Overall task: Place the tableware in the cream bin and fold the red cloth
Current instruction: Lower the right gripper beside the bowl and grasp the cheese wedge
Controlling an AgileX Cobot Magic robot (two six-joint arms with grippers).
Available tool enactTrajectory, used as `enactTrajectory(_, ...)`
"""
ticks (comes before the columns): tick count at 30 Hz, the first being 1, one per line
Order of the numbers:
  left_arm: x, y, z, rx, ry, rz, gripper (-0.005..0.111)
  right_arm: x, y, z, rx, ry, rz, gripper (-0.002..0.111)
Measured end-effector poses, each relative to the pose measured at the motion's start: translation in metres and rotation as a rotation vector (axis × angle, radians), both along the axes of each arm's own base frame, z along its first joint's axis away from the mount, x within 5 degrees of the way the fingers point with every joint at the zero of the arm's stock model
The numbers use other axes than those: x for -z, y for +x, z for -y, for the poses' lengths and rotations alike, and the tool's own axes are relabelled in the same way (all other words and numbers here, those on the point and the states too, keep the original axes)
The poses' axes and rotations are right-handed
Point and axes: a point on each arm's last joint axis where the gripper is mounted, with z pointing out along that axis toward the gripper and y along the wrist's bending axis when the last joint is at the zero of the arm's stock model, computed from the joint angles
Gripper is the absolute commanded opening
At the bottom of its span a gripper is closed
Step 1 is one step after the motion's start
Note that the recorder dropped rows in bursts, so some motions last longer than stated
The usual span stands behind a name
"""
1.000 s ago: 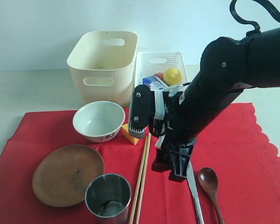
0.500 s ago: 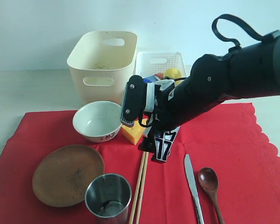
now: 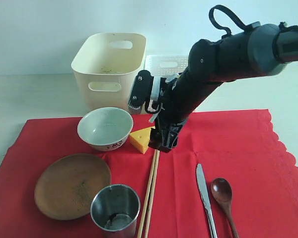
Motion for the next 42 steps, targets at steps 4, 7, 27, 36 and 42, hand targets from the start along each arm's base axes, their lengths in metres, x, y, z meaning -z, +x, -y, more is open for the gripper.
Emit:
enactTrajectory(4,0.000,0.000,0.000,0.000,0.000,0.000,0.000,0.000,0.009,-0.004,-0.084,-0.055,-0.006,0.077)
enactTrajectory(7,0.000,0.000,0.000,0.000,0.000,0.000,0.000,0.004,0.015,-0.005,-0.140,-0.102,-0.005,0.074)
enactTrajectory(27,0.000,0.000,0.000,0.000,0.000,0.000,0.000,0.021,0.028,-0.011,-0.240,-0.116,0.100,0.073)
enactTrajectory(36,0.000,0.000,0.000,0.000,0.000,0.000,0.000,0.034,0.040,-0.024,-0.210,-0.081,0.021,0.072)
enactTrajectory(42,0.000,0.000,0.000,0.000,0.000,0.000,0.000,0.040,0.049,-0.033,-0.196,-0.057,-0.035,0.069)
